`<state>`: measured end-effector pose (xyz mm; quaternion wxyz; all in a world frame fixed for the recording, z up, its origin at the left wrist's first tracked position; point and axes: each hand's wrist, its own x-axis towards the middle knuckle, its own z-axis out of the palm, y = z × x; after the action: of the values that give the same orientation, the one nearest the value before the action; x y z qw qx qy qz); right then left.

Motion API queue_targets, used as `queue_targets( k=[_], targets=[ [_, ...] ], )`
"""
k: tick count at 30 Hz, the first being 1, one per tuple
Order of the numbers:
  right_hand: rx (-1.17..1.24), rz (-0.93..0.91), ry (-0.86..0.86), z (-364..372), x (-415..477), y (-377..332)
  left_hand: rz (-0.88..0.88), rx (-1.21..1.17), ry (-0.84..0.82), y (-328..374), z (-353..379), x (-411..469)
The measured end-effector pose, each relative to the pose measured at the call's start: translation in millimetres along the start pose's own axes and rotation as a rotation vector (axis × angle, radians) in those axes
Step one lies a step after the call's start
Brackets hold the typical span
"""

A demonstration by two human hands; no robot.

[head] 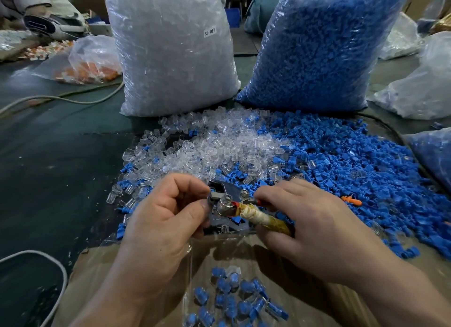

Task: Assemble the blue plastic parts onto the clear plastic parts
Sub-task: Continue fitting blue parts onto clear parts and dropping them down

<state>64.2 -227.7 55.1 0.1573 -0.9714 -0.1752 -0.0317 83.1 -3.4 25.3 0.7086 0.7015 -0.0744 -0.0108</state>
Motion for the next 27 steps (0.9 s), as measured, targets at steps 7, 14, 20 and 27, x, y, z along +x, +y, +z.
queue_targets(
  k=[7, 14, 20, 27],
  targets=[
    [0.002, 0.028, 0.025, -1.9, 0.8, -3.8, 0.022, 0.022, 0.080, 3.6, 5.8, -3.4],
    [-0.012, 0.094, 0.048, 1.7, -0.9, 1.0, -0.043, 0.209, 0.159, 1.7, 16.0, -2.7],
    [-0.004, 0.144, 0.096, 1.8, 0.2, 10.3, -0.044, 0.199, 0.205, 3.7, 9.7, -1.0],
    [-0.199, 0.285, 0.039, 10.5, 15.0, 21.1, -0.158, 0.189, 0.059, -0.5, 18.2, -4.4]
  ],
)
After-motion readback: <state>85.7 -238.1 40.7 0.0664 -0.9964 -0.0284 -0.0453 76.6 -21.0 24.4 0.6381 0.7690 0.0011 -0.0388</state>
